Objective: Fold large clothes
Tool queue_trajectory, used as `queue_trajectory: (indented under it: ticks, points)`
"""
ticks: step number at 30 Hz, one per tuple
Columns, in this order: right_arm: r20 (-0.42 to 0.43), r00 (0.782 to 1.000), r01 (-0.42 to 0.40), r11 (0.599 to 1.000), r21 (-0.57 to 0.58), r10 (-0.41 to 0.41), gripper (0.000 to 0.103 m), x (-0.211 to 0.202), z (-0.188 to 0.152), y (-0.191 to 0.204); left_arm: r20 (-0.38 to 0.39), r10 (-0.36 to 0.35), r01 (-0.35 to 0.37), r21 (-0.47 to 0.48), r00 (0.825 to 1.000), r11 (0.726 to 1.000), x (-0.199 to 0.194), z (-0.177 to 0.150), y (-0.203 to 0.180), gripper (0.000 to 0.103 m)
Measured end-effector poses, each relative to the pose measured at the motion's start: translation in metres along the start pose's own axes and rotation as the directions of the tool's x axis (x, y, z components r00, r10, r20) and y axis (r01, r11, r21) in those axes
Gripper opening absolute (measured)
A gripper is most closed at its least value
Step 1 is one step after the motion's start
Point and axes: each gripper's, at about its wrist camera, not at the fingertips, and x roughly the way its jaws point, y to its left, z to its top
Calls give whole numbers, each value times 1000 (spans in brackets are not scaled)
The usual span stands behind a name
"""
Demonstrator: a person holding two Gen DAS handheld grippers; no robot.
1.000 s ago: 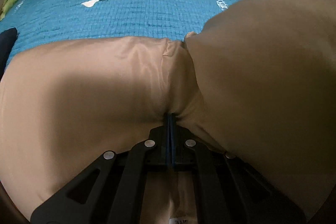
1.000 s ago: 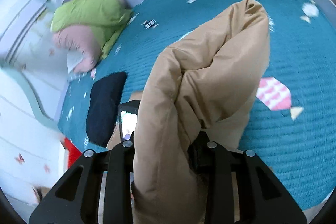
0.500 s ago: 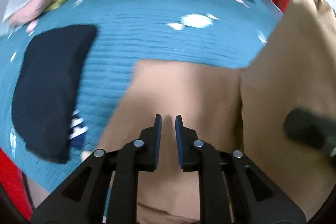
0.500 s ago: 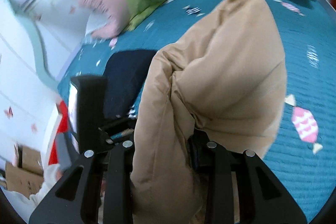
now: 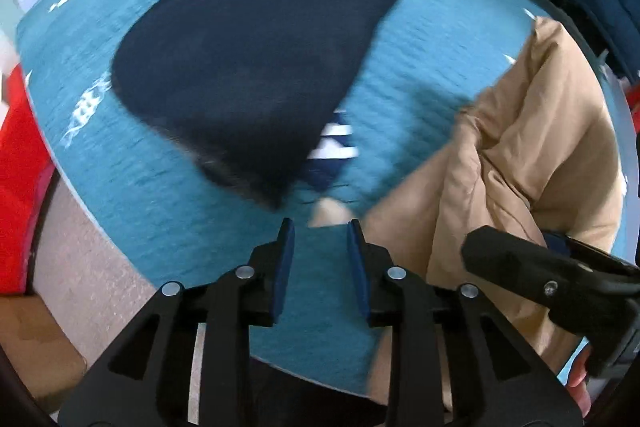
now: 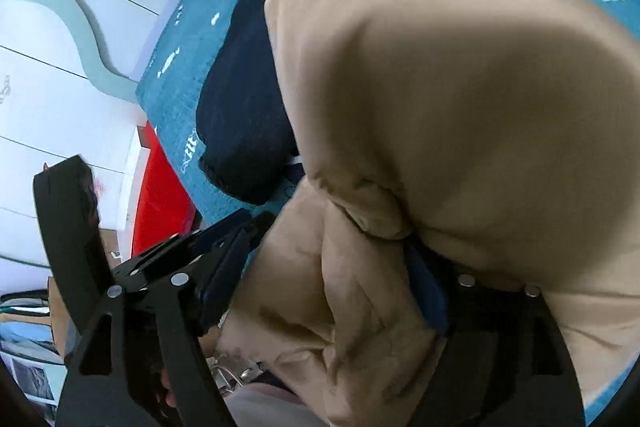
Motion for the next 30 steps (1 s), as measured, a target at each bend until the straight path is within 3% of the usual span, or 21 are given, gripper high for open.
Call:
queue_trajectory:
  ticks: [5,9,13,15,16,19,21,22,23,25,26,27,28,29,30]
  points:
    - [-78,973,-211,975,64,216,78,2,-3,0,38,-4,7,-73,999,997,-18,11,25,28]
    - [-120,932,-326,935,138,342,78,6,-13,-4,121,-5,17,-96,993,995,-44,25,34,43]
    - [-239,887,-372,918,139,396,78,23,-27,7,181,8,11,-103,984,995,-65,35,36,43]
    - [-292,853,-411,901,137,433,78,34,-31,13,201,-1,22,-105,980,994,-73,35,34,43]
    - [-299,853,-407,904,129,427,78,34,-31,15,204,-4,25,-102,979,994,-75,37,35,43]
    - [-240,887,-386,919,83,394,78,17,-28,16,217,-10,31,-95,976,995,-82,36,30,44]
    - [-99,946,-308,951,14,308,78,-19,-26,13,221,-30,49,-83,975,995,-86,32,22,45]
    - [-5,973,-232,973,-20,232,78,-41,-24,11,222,-42,59,-69,974,996,-87,32,19,45]
    - [78,983,-165,985,-44,168,76,-61,-22,9,223,-56,70,-53,973,996,-89,31,13,45]
    - [201,975,-89,995,-44,96,71,-89,-21,3,228,-86,88,1,970,996,-91,31,-4,45]
    - [283,958,-31,999,-22,37,67,-107,-21,-2,236,-93,88,29,967,996,-93,31,-14,45]
    - [347,938,23,1000,-1,-22,64,-120,-22,-7,243,-98,89,50,965,995,-95,32,-21,45]
    - [388,919,75,997,16,-75,54,-127,-23,-11,252,-116,98,84,961,992,-98,33,-33,45]
    - [431,884,174,983,54,-180,42,-134,-22,-16,254,-143,118,113,956,987,-100,35,-43,45]
    - [445,866,218,973,75,-229,37,-133,-23,-19,252,-176,143,144,951,979,-101,36,-53,45]
